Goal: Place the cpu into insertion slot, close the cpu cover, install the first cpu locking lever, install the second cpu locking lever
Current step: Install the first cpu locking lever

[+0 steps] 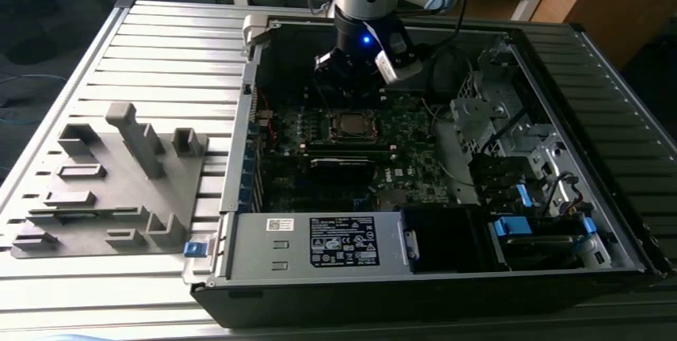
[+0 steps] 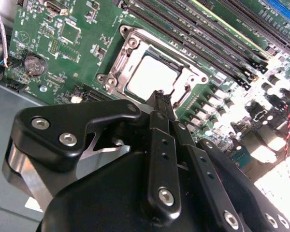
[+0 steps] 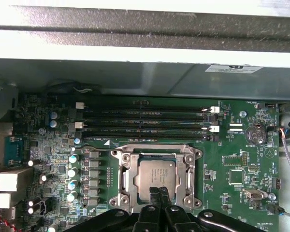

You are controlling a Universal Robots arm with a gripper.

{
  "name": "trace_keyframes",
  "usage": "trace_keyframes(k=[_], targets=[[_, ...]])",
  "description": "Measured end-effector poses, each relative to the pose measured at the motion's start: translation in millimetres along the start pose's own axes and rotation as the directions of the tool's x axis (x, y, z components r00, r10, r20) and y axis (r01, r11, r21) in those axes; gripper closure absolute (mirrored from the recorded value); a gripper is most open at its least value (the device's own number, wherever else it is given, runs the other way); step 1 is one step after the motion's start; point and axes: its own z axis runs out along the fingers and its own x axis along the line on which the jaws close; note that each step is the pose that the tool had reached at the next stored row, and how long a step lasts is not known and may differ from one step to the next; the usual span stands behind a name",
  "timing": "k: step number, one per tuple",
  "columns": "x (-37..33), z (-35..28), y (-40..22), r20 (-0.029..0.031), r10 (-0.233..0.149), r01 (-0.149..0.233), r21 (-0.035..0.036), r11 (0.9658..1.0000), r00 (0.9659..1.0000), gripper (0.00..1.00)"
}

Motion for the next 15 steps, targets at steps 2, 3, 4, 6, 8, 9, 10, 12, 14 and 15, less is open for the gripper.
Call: trace_keyframes(k=[2, 3, 4, 6, 8, 9, 10, 12, 14, 15], targets=[[0.0, -0.1, 0.0, 0.0000, 0.000, 0.000, -0.0001, 1.0000, 1.0000, 0.89], [0.0, -0.1, 0.0, 0.0000, 0.000, 0.000, 0.0000, 1.0000, 1.0000, 0.89], [0.0, -0.1, 0.0, 0.0000, 0.000, 0.000, -0.0001, 1.0000, 1.0000, 0.89], [0.0, -0.1, 0.0, 0.0000, 0.000, 0.000, -0.0001, 1.0000, 1.0000, 0.89], [0.0, -0.2, 0.0, 0.0000, 0.000, 0.000, 0.0000, 1.0000, 1.0000, 0.89], [0.0, -0.4, 0.0, -0.0001, 0.000, 0.000, 0.0002, 1.0000, 1.0000, 0.89], [0.0, -1.0, 0.0, -0.0003, 0.000, 0.000, 0.0005, 1.0000, 1.0000, 0.89], [-0.1, -2.4, 0.1, 0.0000, 0.000, 0.000, 0.0000, 1.0000, 1.0000, 0.89], [-0.3, -4.6, 0.2, 0.0000, 0.000, 0.000, 0.0000, 1.0000, 1.0000, 0.89], [-0.3, -5.8, 0.3, 0.0000, 0.000, 0.000, 0.0000, 1.0000, 1.0000, 0.89]])
